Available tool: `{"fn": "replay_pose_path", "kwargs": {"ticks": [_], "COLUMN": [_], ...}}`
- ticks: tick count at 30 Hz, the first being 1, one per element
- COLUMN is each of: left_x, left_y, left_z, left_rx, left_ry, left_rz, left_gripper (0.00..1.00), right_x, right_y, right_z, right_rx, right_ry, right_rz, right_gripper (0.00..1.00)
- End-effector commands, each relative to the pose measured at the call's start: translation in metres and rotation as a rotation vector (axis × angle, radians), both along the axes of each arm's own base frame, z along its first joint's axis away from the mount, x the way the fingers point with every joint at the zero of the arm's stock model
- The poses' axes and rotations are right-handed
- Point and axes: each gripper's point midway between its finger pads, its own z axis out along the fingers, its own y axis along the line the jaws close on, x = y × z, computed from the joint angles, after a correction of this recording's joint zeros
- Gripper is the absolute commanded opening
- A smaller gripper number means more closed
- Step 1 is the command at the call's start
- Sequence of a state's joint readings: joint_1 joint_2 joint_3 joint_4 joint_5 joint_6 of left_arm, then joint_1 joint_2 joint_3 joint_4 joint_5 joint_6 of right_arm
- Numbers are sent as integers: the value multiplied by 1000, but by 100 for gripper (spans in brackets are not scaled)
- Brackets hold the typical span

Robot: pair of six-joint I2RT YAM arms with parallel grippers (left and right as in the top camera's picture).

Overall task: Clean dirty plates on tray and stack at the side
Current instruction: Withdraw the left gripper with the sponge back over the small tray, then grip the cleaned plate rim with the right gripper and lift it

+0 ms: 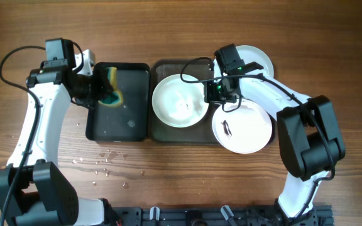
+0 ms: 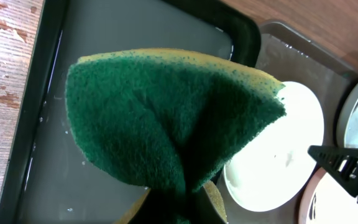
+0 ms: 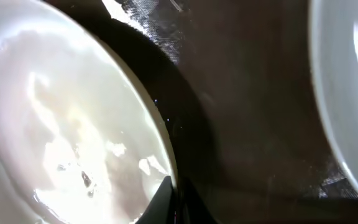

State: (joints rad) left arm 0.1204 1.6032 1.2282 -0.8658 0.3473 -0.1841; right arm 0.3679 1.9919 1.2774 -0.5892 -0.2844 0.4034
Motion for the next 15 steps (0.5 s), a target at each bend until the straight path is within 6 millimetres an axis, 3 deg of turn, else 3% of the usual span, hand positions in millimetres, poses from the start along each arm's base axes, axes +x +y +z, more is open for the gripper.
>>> {"fn": "replay_pose_path", "kwargs": {"ticks": [1,5,9,15], "left_x": [-2,0,0,0], "left_y": [-5,-5,-5,-5], "left_z": [-2,-1,-1,-1], "left_rx": [-18,-17,-17,-21], "left_ry": [-7,-19,-18,-18], "left_rz": [-28,-28,-28,-29], "left_gripper": [4,4,4,4], "right_x": [0,10,17,15], "right_y": [-16,-10,-10,-15], "right_z": [-10,20,65,117], "right_rx": [-69,46,190,245], "right_ry": [29,13,-31,-121], "right_rz": [-96,-97,-106,-109], "right_gripper": [4,4,4,4]}}
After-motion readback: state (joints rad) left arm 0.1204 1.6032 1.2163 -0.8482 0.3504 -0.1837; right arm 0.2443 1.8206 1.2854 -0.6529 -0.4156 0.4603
